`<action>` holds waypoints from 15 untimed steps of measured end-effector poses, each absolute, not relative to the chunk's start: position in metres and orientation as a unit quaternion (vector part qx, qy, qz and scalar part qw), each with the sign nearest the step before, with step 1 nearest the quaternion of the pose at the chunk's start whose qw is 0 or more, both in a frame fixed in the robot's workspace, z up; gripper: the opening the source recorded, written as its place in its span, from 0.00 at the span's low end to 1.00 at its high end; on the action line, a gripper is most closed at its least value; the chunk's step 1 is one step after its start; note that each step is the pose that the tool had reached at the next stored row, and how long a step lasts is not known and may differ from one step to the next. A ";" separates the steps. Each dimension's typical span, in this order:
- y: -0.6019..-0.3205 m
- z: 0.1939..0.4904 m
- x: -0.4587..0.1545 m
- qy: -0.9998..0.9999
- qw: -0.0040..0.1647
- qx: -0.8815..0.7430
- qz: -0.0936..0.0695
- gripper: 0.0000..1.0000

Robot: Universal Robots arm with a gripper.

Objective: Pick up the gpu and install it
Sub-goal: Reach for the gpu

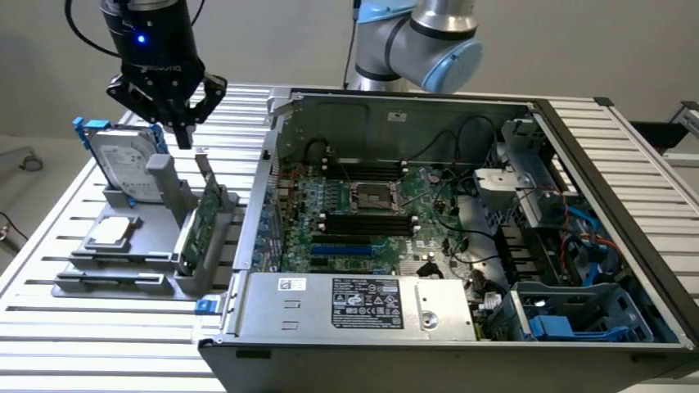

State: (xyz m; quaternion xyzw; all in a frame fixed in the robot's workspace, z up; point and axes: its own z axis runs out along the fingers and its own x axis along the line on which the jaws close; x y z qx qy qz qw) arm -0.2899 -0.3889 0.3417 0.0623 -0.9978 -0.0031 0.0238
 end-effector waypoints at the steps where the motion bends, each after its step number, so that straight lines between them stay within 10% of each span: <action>1: -0.389 0.341 -0.292 -0.998 0.024 0.061 -0.003 0.11; 15: -0.417 0.340 -0.297 -0.998 0.024 0.052 -0.003 0.11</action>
